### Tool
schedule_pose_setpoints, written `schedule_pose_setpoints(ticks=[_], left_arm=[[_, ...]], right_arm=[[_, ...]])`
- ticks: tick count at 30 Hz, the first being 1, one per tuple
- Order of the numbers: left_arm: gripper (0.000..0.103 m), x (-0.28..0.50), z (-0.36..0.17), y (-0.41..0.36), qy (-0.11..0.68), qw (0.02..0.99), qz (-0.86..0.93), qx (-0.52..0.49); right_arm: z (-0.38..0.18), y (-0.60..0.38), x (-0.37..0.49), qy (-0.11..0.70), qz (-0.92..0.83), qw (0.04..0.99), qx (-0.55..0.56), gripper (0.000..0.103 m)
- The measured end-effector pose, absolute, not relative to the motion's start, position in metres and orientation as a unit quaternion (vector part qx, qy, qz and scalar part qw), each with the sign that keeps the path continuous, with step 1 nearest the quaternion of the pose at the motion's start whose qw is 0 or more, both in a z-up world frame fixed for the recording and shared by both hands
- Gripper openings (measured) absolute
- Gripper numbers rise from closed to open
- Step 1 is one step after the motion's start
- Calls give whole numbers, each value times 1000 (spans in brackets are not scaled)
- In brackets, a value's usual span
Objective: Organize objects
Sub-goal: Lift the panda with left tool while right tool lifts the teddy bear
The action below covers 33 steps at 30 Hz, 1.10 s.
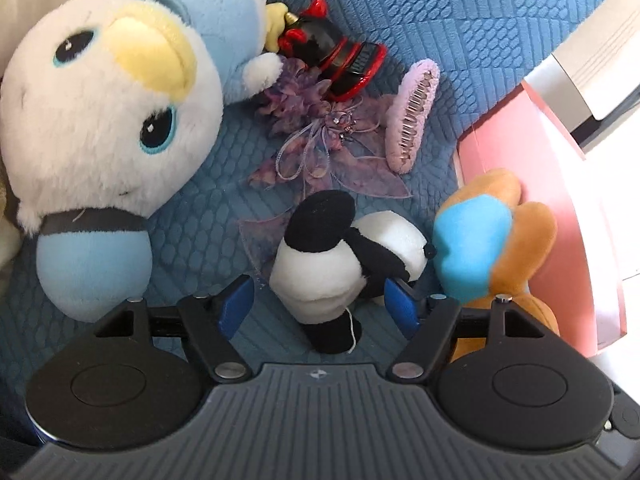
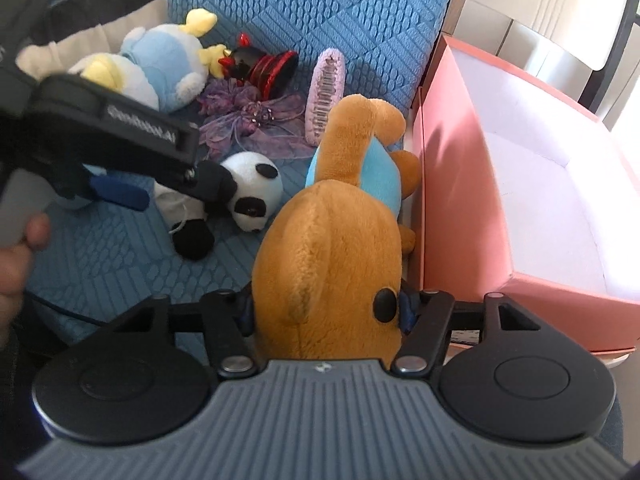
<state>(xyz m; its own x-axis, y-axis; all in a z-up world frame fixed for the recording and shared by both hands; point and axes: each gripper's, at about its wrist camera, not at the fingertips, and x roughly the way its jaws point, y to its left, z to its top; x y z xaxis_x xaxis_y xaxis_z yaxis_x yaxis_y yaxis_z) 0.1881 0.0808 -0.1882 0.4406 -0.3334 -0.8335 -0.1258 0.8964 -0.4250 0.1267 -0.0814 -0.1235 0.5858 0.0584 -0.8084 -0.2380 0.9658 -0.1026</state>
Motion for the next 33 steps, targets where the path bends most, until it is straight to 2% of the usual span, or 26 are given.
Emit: schedule_pose_setpoints(ticks=[7,10,11,12,17,29,31,32,33], left_arm=[[76,188,-189,77,515,828,-57,-215],[62,184,-185,72,504,835,-60,-214],[52,183,-184,71,502,837,-52,-209],[49,181,-184,70,503,838,-46,-206],[40,169,-176,63,504,839,-25,-205],[29,131,-137,57,478,845,15,-240],[19,126,-128,57,475,843,19,-254],[10,125,-124,56,474,841,19,-262],[10,123,-120,55,472,840,19,-265]], right_arm=[[-122,-89,121,444,99,888,-68,65],[-117,-90,118,439,113,889,-68,65],[-115,-92,117,438,116,889,-67,65],[-112,-93,115,437,119,889,-65,65],[-103,-99,110,429,133,891,-64,65],[-72,-125,98,413,161,895,-45,65],[-64,-129,98,407,165,898,-40,65],[-60,-132,98,406,165,898,-37,65],[-55,-135,99,404,166,899,-32,65]])
